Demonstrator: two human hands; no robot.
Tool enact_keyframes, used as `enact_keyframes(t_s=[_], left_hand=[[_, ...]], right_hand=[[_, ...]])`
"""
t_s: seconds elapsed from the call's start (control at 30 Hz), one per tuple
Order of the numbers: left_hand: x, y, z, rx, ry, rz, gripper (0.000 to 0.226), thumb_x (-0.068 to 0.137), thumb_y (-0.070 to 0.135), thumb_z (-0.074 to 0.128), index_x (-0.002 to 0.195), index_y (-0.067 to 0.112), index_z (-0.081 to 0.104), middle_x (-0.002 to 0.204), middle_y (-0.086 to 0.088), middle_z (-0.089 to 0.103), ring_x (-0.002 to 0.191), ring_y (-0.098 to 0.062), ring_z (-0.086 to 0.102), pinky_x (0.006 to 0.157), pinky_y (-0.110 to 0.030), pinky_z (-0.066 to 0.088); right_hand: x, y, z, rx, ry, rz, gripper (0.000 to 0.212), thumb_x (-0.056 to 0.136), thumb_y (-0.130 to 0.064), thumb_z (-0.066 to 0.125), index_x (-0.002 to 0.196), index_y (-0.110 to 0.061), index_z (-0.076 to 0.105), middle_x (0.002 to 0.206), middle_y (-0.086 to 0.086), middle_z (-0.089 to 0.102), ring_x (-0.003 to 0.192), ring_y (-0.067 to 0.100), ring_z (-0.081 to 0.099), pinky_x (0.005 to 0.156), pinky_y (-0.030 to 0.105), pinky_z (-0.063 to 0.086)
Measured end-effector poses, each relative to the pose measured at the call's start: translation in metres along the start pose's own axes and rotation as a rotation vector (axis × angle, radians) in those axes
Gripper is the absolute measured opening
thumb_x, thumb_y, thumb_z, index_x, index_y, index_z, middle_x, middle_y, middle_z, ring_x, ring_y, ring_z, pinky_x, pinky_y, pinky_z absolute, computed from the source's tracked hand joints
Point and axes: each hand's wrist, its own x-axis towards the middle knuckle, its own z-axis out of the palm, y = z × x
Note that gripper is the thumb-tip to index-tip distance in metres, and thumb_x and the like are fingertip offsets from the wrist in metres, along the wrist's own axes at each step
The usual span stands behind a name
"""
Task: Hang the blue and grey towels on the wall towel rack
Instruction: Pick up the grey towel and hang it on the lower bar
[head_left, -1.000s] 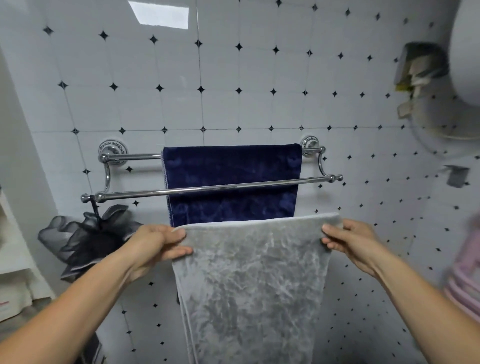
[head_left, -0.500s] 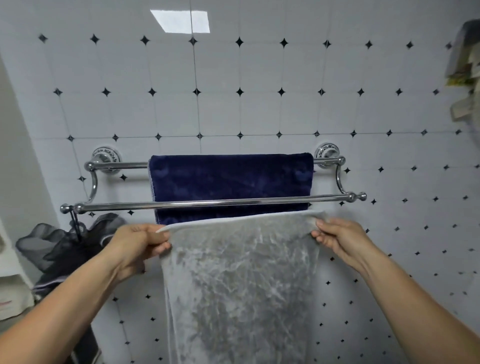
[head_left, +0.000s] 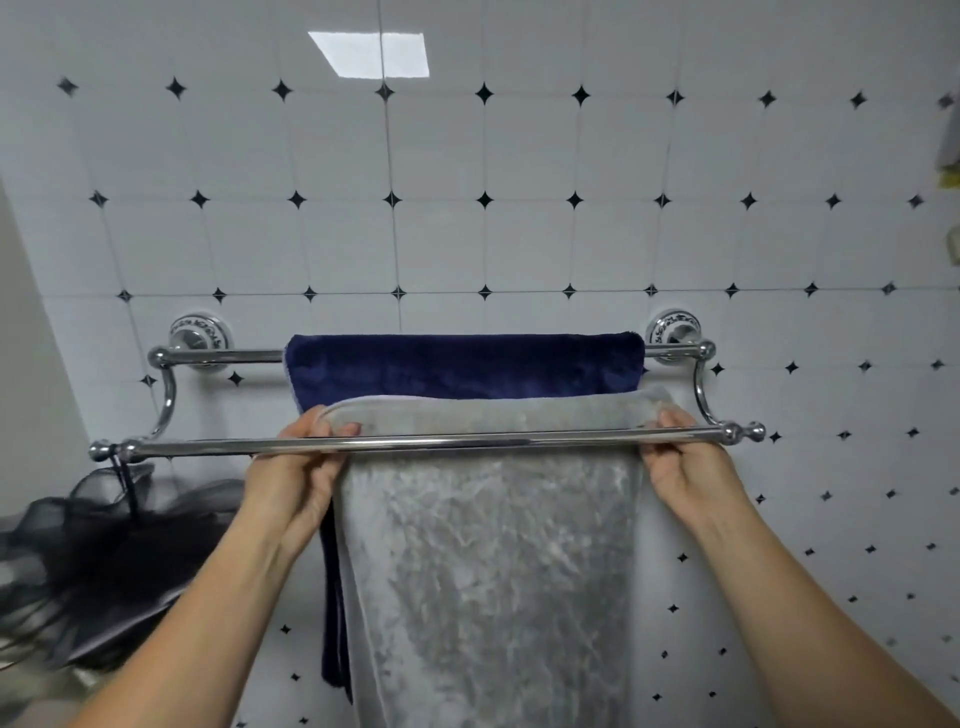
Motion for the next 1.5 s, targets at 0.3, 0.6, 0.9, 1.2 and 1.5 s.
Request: enact_keyframes(t_s=[0.3,0.6,0.9,1.2,1.5], left_hand=[[-0.019,-0.004,0.002,-0.485,0.006,0.039,0.037,0.079,-0.007,0.032,0.103,-0.006,0.061,0.092,-0.017,0.066,0.095,-0.029,0.065,0.099,-0.041,0.049],[-0.022,-0.005,0.022,-0.151,0.214,0.136,0.036,0.083,-0.019,0.052,0.075,0.015,0.051,0.063,0.003,0.057,0.059,-0.005,0.06,0.071,-0.017,0.055],[-0.038,-0.003,0.023,0.0,0.33,0.148,0.03,0.076,-0.009,0.071,0.095,0.012,0.058,0.095,-0.012,0.068,0.083,-0.024,0.069,0.084,-0.037,0.057],[-0.049,0.023,0.023,0.479,0.355,-0.185,0.022,0.082,0.03,0.075,0.075,0.013,0.065,0.054,0.003,0.062,0.033,-0.005,0.045,0.034,-0.016,0.037],[-0.069,0.023,0.012,0.648,0.311,-0.176,0.026,0.09,0.023,0.066,0.068,0.012,0.057,0.061,-0.002,0.057,0.03,-0.004,0.043,0.033,-0.014,0.023]], right_hand=[[-0.024,-0.004,0.005,0.232,-0.11,0.008,0.038,0.073,-0.029,0.073,0.096,0.0,0.066,0.099,0.017,0.071,0.105,0.034,0.068,0.094,0.049,0.052],[-0.025,0.0,0.023,-0.056,0.095,-0.034,0.027,0.091,0.008,0.053,0.078,-0.016,0.049,0.077,0.006,0.058,0.076,0.02,0.067,0.077,0.034,0.06],[-0.052,-0.015,0.022,-0.716,0.405,0.002,0.035,0.067,-0.044,0.085,0.069,-0.02,0.061,0.046,-0.006,0.057,0.034,0.007,0.045,0.032,0.017,0.033],[-0.061,-0.022,0.03,-0.836,0.325,0.006,0.028,0.082,-0.041,0.074,0.067,-0.02,0.062,0.043,-0.008,0.051,0.031,0.004,0.034,0.032,0.014,0.022],[-0.089,-0.005,-0.013,-0.971,0.185,-0.171,0.042,0.086,-0.047,0.066,0.066,-0.011,0.062,0.057,0.004,0.048,0.051,0.014,0.034,0.053,0.026,0.03]])
